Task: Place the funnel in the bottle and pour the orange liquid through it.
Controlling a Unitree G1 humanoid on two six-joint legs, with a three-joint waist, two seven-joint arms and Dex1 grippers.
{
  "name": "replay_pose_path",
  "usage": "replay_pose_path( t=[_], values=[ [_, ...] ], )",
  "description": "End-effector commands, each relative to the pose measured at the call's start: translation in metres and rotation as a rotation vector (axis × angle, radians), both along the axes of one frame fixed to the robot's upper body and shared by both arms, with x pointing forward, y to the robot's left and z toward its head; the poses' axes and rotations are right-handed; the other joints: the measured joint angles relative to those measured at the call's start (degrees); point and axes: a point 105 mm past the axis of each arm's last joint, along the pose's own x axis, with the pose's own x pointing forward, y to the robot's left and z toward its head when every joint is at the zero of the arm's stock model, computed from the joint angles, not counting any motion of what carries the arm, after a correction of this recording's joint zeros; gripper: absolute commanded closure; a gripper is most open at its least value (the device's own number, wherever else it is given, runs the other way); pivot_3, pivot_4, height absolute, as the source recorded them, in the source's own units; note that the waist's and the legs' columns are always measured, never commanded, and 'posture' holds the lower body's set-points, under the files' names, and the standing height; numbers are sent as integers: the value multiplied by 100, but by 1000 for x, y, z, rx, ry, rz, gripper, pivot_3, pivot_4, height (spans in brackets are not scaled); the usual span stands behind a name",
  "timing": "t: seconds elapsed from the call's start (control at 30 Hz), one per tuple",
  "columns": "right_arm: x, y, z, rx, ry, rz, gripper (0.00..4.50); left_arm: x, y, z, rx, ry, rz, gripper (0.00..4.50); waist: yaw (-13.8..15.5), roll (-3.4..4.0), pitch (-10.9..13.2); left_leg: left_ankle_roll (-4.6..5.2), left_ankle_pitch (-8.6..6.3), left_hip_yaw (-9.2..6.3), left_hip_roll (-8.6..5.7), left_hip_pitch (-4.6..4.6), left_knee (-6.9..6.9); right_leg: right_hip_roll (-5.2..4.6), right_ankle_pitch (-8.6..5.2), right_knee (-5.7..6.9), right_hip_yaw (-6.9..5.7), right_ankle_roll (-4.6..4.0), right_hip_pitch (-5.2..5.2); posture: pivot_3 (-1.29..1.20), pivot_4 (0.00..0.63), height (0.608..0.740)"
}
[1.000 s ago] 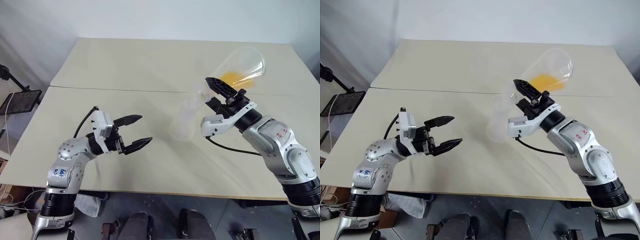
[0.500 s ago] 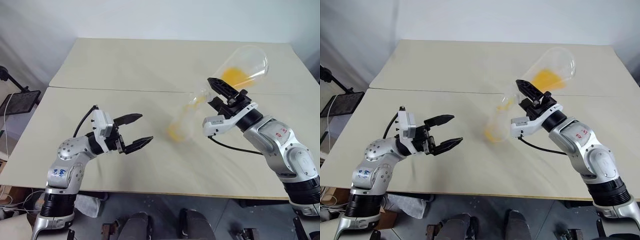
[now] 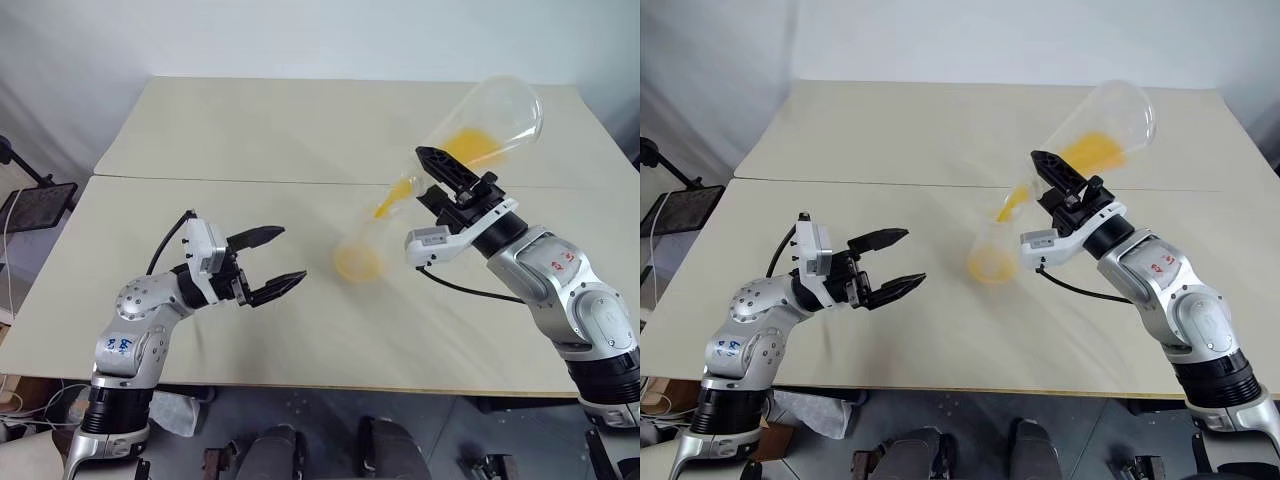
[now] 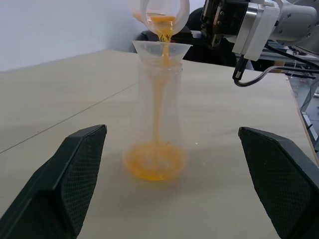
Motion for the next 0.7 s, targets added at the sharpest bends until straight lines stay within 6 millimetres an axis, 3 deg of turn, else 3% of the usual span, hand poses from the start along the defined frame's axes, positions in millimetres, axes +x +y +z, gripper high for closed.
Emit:
replay_pose_path(
  t=[0.03, 0.7],
  values=[
    [-5, -2, 21, 4, -88, 4, 2066, -5, -4, 8, -10, -45, -17, 0, 1, 0, 0, 0, 0, 0, 0, 0, 0, 0, 0, 0, 0, 0, 0, 0, 150, 740],
    [-5, 2, 21, -22, -116, 18, 2066, -6, -6, 8, -18, -42, -18, 0, 0, 0, 0, 0, 0, 0, 0, 0, 0, 0, 0, 0, 2, 0, 0, 0, 150, 740]
  ],
)
